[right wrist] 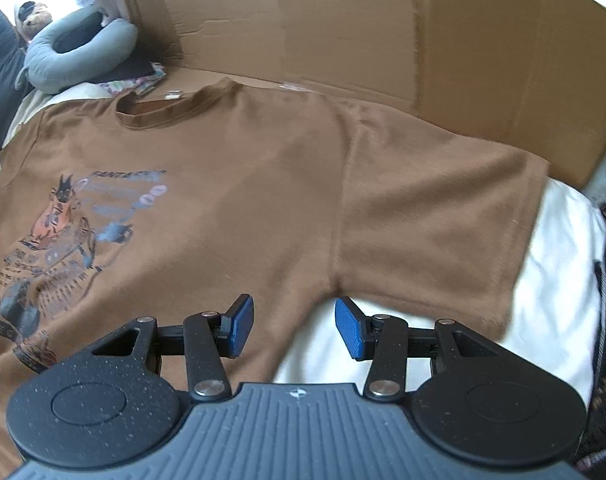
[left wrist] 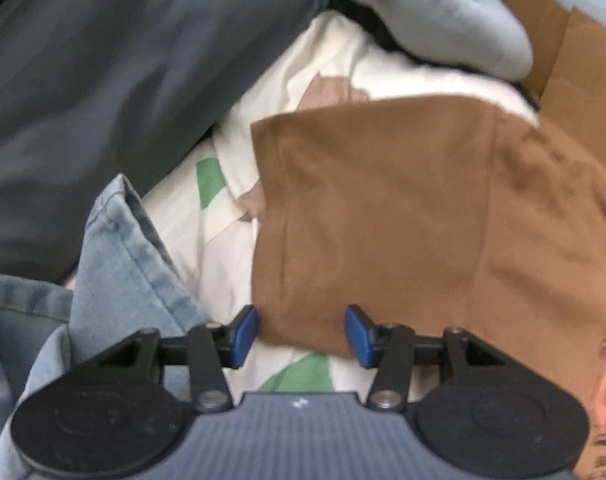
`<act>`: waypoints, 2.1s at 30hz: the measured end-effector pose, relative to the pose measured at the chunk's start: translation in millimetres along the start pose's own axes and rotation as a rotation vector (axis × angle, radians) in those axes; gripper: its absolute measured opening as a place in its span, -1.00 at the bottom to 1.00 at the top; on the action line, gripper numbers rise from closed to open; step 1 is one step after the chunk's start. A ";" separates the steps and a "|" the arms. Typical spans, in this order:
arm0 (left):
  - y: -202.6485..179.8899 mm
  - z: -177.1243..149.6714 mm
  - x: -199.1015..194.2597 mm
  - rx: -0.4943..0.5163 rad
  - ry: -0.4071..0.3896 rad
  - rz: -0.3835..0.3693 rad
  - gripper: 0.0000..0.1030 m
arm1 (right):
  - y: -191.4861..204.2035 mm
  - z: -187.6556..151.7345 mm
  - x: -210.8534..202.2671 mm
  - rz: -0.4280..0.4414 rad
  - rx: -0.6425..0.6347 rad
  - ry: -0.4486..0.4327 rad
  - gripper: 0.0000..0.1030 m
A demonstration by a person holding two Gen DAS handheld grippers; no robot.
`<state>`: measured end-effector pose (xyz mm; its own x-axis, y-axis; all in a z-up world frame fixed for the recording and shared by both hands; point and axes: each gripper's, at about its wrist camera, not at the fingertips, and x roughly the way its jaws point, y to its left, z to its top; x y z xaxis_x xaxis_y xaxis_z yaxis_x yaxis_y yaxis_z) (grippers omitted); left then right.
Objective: Fold clothes
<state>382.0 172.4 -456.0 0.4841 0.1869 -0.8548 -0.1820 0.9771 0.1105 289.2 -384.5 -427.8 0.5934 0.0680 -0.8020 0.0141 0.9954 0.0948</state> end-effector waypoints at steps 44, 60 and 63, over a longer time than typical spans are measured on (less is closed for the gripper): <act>9.4 -1.0 -2.7 0.012 -0.056 0.098 0.00 | -67.7 -6.6 13.7 -0.298 0.154 -0.003 -0.33; -28.8 30.6 -47.8 0.057 -0.155 0.041 -0.11 | -70.0 2.3 -14.9 -0.247 0.224 -0.086 -0.33; -51.7 46.5 -53.8 0.077 -0.188 -0.015 -0.11 | -64.1 12.3 -12.2 -0.220 0.191 -0.100 -0.33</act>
<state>405.2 116.6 -392.1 0.6390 0.1811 -0.7476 -0.1112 0.9834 0.1431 291.0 -450.0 -416.8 0.6356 -0.1640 -0.7544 0.2965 0.9541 0.0424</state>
